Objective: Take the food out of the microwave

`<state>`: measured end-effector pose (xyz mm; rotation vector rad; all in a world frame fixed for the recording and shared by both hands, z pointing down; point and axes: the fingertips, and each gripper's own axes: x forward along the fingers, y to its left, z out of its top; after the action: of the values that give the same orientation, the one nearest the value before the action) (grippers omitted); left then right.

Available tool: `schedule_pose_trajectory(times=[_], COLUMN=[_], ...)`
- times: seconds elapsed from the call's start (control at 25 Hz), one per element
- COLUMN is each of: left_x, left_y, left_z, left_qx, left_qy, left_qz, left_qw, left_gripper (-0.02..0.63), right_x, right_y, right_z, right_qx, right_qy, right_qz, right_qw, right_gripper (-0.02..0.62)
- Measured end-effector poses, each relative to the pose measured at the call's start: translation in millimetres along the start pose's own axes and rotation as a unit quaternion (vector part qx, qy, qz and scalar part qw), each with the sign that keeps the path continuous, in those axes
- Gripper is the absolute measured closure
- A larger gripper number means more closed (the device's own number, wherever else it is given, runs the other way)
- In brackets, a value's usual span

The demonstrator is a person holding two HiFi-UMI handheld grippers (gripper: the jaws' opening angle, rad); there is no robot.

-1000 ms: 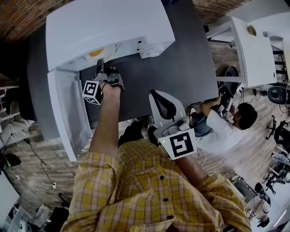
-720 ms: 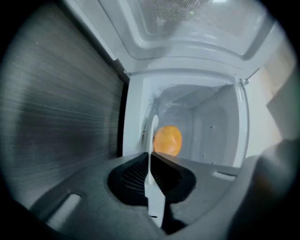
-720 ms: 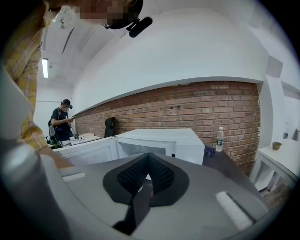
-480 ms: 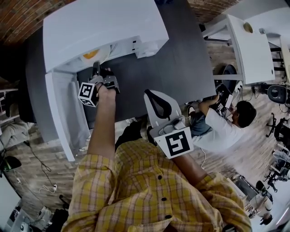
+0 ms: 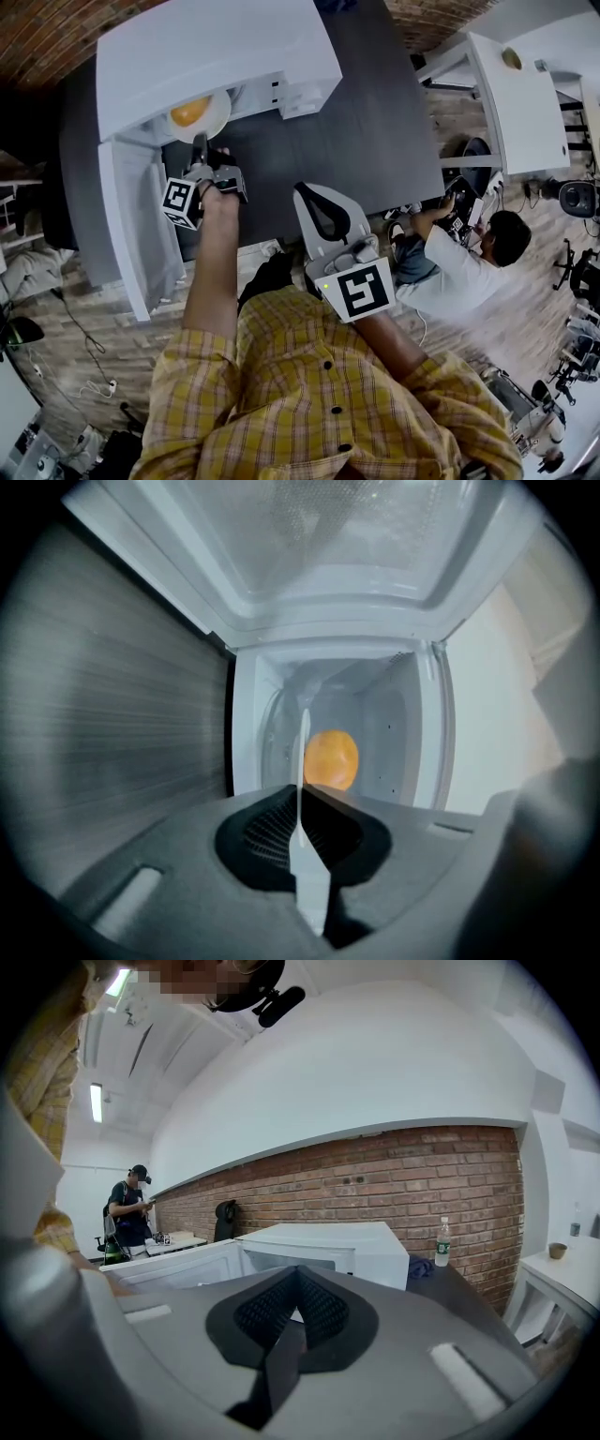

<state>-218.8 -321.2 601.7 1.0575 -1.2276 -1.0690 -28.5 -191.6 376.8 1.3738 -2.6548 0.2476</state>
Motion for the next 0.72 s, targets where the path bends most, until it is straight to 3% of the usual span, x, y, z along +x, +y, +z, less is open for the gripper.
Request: schedule_pose_trajectory(times=[0.72], left_x=[-113.3], left_y=[-51.3], left_z=[-46.1], left_qx=[-0.056], left_qy=[0.007], left_qz=[-0.015], left_qw=[0.9983], left_gripper=[0.595], right_x=[-38.7], right_y=[15.1], right_z=[8.4], right_qx=[-0.002], right_qy=[-0.026], right_qz=[0.021], right_qw=[0.999], right_gripper=[0.591])
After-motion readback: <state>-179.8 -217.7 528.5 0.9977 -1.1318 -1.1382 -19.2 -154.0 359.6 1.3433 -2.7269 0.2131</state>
